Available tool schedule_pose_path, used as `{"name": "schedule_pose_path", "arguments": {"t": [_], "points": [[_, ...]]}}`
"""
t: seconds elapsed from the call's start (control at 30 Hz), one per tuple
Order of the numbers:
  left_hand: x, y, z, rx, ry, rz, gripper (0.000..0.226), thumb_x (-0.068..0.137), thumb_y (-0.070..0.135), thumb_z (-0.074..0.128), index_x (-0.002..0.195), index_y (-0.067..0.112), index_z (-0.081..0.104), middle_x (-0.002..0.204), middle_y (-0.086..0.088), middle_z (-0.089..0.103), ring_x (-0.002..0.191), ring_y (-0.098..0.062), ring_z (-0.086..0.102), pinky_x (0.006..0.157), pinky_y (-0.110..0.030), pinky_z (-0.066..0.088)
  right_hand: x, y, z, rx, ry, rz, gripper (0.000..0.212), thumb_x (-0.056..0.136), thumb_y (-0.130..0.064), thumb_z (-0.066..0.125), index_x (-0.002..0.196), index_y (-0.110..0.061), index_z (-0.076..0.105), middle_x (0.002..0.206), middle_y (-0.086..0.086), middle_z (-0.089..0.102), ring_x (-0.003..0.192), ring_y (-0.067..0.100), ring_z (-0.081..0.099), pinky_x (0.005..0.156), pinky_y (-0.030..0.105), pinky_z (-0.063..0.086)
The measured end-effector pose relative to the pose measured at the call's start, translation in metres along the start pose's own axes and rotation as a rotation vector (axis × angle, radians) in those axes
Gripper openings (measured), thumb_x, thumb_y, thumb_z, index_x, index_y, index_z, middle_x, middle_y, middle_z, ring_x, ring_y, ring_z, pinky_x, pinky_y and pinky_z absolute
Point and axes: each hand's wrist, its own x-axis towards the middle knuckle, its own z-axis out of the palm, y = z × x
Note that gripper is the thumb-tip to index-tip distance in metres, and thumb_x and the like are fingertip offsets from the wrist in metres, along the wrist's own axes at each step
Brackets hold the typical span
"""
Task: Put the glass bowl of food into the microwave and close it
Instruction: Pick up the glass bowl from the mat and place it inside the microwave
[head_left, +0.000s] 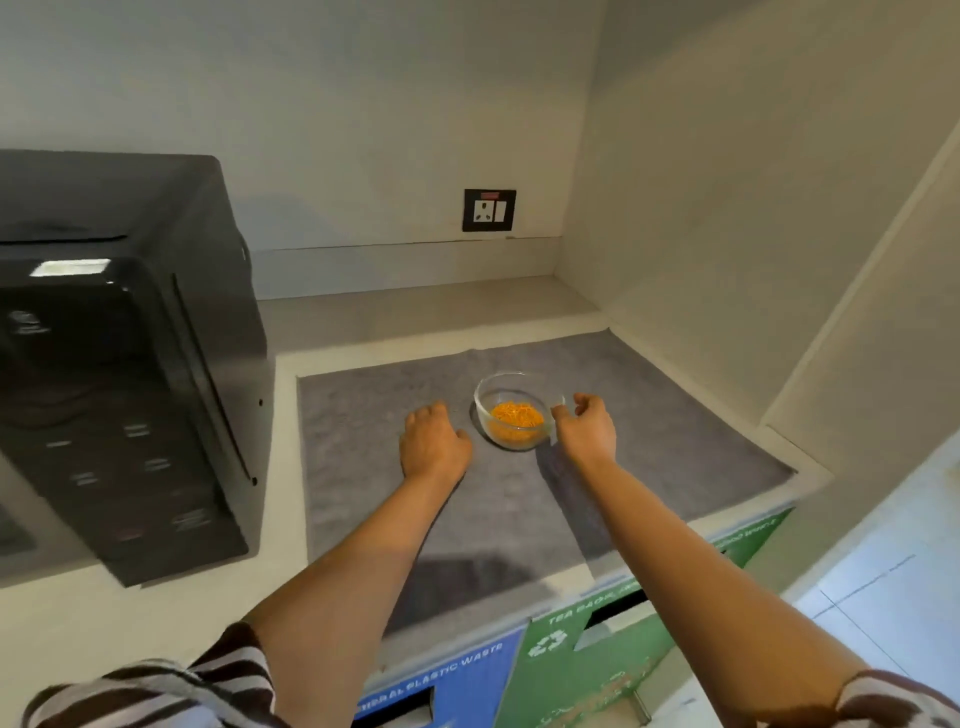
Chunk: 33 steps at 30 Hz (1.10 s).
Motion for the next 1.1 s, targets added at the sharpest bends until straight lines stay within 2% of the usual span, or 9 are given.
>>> {"name": "schedule_pose_path", "arguments": {"t": [0.07, 0.13, 0.17, 0.23, 0.5, 0.7, 0.83, 0.97, 1.1], "points": [[0.012, -0.005, 0.007, 0.009, 0.006, 0.022, 0.047, 0.089, 0.02, 0.05, 0.133, 0.007, 0.043, 0.136, -0.015, 0.049, 0.128, -0.03, 0.038, 0.106, -0.041, 0.035, 0.014, -0.004, 0.004, -0.058, -0.026, 0.03, 0.041, 0.091, -0.025, 0.05, 0.128, -0.007, 0.048, 0.128, 0.014, 0.057, 0.115, 0.031, 0.054, 0.081, 0.03, 0.038], [0.02, -0.011, 0.015, 0.042, 0.0, 0.053, 0.046, 0.089, 0.02, 0.048, 0.133, 0.007, 0.043, 0.136, -0.015, 0.048, 0.129, -0.03, 0.038, 0.108, -0.042, 0.031, 0.028, -0.007, 0.009, -0.115, -0.052, 0.046, 0.018, 0.09, -0.024, 0.049, 0.093, -0.011, 0.061, 0.093, 0.011, 0.064, 0.094, 0.031, 0.057, 0.072, 0.03, 0.039], [0.022, -0.013, 0.017, 0.076, -0.002, 0.078, 0.045, 0.09, 0.022, 0.047, 0.132, 0.007, 0.044, 0.136, -0.015, 0.048, 0.128, -0.03, 0.038, 0.109, -0.042, 0.03, 0.033, -0.009, 0.01, -0.14, -0.064, 0.045, 0.022, 0.09, -0.023, 0.048, 0.071, -0.015, 0.054, 0.073, 0.006, 0.057, 0.08, 0.03, 0.053, 0.066, 0.031, 0.037], [0.025, -0.015, 0.022, 0.145, 0.003, 0.122, 0.044, 0.089, 0.025, 0.045, 0.13, 0.008, 0.046, 0.135, -0.013, 0.049, 0.128, -0.029, 0.039, 0.11, -0.042, 0.027, 0.04, -0.012, 0.012, -0.23, -0.087, 0.051, 0.037, 0.09, -0.021, 0.046, 0.054, -0.017, 0.036, 0.059, 0.004, 0.041, 0.066, 0.027, 0.045, 0.059, 0.031, 0.035], [0.027, -0.018, 0.029, 0.222, 0.005, 0.157, 0.047, 0.09, 0.03, 0.041, 0.132, 0.008, 0.044, 0.141, -0.014, 0.042, 0.134, -0.028, 0.032, 0.113, -0.043, 0.022, 0.047, -0.019, 0.014, -0.429, -0.184, 0.083, 0.031, 0.084, -0.008, 0.059, 0.056, -0.007, 0.046, 0.09, 0.025, 0.064, 0.08, 0.032, 0.059, 0.081, 0.043, 0.054], [0.024, -0.017, 0.027, 0.232, 0.009, 0.165, 0.048, 0.091, 0.031, 0.039, 0.133, 0.009, 0.043, 0.144, -0.014, 0.04, 0.136, -0.028, 0.029, 0.114, -0.043, 0.021, 0.04, -0.027, 0.01, -0.437, -0.167, 0.068, 0.026, 0.086, -0.006, 0.056, 0.061, -0.004, 0.051, 0.098, 0.027, 0.07, 0.07, 0.034, 0.06, 0.077, 0.042, 0.055], [0.021, -0.016, 0.025, 0.199, 0.008, 0.154, 0.047, 0.092, 0.03, 0.041, 0.133, 0.009, 0.044, 0.145, -0.014, 0.04, 0.137, -0.028, 0.029, 0.114, -0.043, 0.019, 0.028, -0.032, 0.003, -0.38, -0.163, 0.059, 0.033, 0.09, -0.004, 0.046, 0.058, -0.003, 0.053, 0.094, 0.024, 0.073, 0.049, 0.025, 0.059, 0.059, 0.035, 0.054], [0.014, -0.012, 0.016, -0.077, 0.076, 0.055, 0.037, 0.088, 0.017, 0.052, 0.124, 0.009, 0.054, 0.13, -0.011, 0.056, 0.122, -0.028, 0.047, 0.104, -0.042, 0.039, 0.015, -0.034, -0.007, -0.324, -0.16, 0.06, 0.028, 0.089, -0.002, 0.05, 0.06, -0.002, 0.052, 0.095, 0.027, 0.071, 0.077, 0.04, 0.07, 0.073, 0.044, 0.058], [-0.006, -0.006, 0.006, -0.24, 0.129, -0.033, 0.031, 0.087, 0.011, 0.053, 0.117, 0.011, 0.058, 0.121, -0.011, 0.062, 0.111, -0.027, 0.056, 0.089, -0.038, 0.048, -0.004, -0.032, -0.02, -0.306, -0.157, 0.048, 0.031, 0.088, -0.001, 0.048, 0.057, -0.006, 0.048, 0.095, 0.027, 0.07, 0.08, 0.041, 0.07, 0.071, 0.043, 0.057]]}}
